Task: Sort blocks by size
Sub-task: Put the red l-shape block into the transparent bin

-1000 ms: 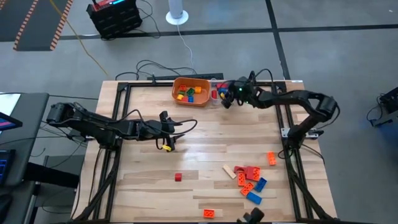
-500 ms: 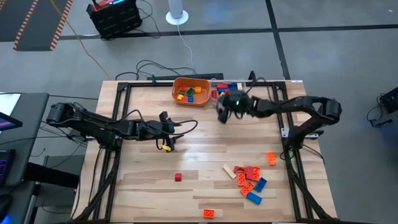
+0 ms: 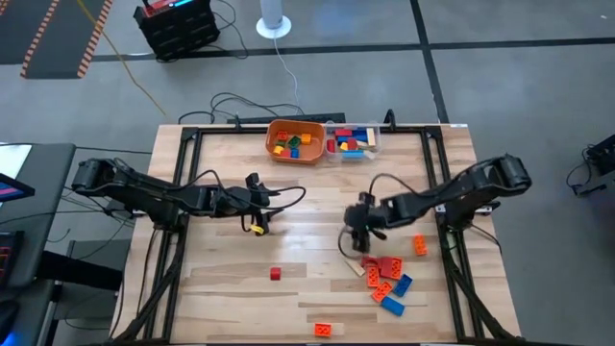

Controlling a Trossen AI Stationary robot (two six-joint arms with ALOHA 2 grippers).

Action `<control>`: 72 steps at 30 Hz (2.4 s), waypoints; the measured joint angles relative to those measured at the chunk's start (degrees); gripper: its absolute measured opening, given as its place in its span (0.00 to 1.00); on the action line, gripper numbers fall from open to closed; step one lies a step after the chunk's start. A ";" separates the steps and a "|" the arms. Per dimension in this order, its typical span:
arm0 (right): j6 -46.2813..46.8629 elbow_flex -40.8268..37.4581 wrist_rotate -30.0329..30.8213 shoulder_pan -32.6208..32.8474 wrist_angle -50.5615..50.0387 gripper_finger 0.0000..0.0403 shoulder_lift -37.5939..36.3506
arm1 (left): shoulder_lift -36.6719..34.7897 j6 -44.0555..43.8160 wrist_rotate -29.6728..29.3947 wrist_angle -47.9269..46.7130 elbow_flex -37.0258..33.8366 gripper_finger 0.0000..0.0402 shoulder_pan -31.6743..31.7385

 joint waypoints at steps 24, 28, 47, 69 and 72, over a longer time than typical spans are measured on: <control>25.36 1.05 -6.97 17.02 -14.85 0.52 -5.49 | 0.02 0.48 -0.42 -1.74 -0.04 0.57 -0.94; 25.02 2.33 -7.22 16.47 -16.78 0.51 -3.39 | 0.02 2.13 -1.00 -1.73 0.00 0.57 -0.94; 21.77 2.43 -9.75 13.87 -15.78 0.42 2.04 | 0.00 2.93 -1.63 -3.00 0.48 0.57 -1.20; 7.82 2.40 -11.79 4.60 -16.27 0.14 -3.31 | 0.00 2.45 -2.19 -5.54 0.48 0.57 -1.27; 3.98 2.40 -5.01 1.37 -16.13 0.14 -5.11 | 0.00 1.16 -2.21 -5.53 0.48 0.57 -1.29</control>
